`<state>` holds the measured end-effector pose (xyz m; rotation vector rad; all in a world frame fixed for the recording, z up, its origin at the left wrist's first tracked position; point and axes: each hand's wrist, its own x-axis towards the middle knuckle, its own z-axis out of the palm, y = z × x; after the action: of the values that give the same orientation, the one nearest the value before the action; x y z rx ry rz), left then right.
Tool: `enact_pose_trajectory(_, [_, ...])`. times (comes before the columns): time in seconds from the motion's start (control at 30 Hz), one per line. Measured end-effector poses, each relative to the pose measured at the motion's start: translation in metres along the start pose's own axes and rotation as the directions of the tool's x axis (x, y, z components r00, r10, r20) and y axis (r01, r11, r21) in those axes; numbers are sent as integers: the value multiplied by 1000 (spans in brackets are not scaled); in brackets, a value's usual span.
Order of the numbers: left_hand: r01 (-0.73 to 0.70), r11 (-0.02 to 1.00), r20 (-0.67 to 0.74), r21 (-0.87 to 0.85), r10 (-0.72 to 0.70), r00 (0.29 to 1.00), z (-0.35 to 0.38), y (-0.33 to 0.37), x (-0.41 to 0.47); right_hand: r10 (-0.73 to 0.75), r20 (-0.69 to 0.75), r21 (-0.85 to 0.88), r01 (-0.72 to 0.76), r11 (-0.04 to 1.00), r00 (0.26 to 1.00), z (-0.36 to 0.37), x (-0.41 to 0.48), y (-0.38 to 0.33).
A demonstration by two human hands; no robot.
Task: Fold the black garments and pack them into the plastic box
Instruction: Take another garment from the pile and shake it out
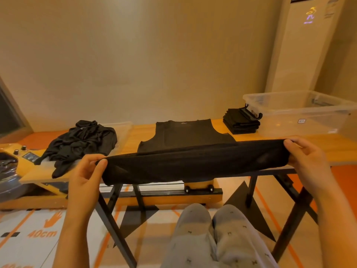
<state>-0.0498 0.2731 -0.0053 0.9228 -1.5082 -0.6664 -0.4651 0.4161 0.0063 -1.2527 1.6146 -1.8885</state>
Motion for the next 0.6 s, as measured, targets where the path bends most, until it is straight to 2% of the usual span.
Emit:
enact_pose_trajectory(0.17, [0, 1000, 36, 16, 0, 999, -9, 6, -4, 50, 7, -108, -49, 993, 999, -7, -10, -11])
enact_pose_trajectory(0.37, [20, 999, 79, 32, -23, 997, -9, 1, 3, 79, 20, -134, -76, 988, 997, -5, -8, -13])
enact_pose_trajectory(0.6, [25, 995, 91, 93, -34, 995, 26, -18, 77, 127, -16, -164, -128, 978, 992, 21, 65, 3])
